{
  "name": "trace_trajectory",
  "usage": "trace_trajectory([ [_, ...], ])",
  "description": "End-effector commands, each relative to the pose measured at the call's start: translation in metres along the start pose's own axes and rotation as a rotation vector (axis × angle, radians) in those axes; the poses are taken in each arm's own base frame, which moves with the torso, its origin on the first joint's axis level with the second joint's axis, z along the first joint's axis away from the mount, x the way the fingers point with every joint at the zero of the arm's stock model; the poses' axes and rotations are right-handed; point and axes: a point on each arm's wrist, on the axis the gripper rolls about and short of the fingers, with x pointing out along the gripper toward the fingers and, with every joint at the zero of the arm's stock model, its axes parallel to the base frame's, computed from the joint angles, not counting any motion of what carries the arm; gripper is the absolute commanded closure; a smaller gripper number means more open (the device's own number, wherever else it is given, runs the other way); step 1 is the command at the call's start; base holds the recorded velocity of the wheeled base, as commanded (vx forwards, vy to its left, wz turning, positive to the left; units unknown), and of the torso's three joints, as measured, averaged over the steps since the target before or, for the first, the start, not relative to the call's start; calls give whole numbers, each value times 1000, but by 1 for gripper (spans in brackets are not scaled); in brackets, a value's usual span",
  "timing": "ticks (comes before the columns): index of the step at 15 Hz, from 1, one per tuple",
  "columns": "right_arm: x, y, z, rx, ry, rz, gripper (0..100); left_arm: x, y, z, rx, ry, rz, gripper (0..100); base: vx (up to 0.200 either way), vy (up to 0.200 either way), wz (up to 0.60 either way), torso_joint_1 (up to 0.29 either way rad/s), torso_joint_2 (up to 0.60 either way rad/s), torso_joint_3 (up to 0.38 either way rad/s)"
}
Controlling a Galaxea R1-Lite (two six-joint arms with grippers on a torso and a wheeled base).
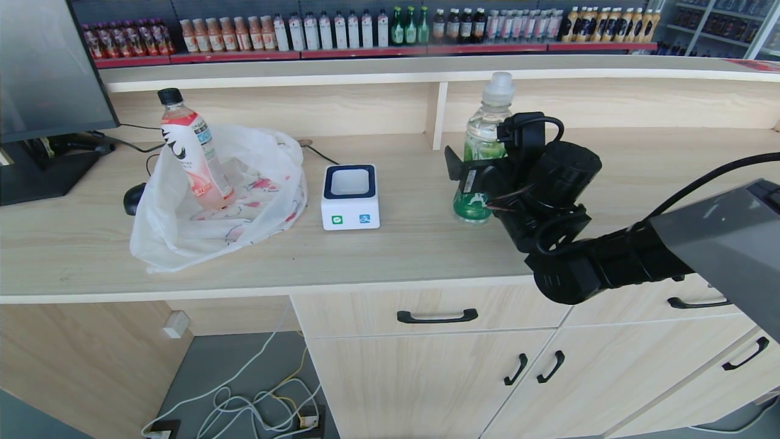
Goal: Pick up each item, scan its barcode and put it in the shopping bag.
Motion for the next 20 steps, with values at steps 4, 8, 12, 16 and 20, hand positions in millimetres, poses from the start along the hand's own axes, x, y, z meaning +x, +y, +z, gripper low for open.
trace_trajectory([
  [4,0,-2,7,3,-16,-4,100,0,0,0,0,-2,0,0,0,0,0,0,0,0],
  [8,0,-4,17,2,-38,-9,100,0,0,0,0,-1,2,0,0,0,0,0,0,0],
  [12,0,-11,27,3,-58,-21,100,0,0,0,0,-1,0,0,0,0,0,0,0,0],
  [16,-2,-12,34,6,-71,-24,100,0,0,0,0,-2,0,0,0,0,0,0,0,0],
  [20,-6,-15,52,1,-103,-29,100,0,0,0,0,-1,0,0,0,0,0,0,0,0],
])
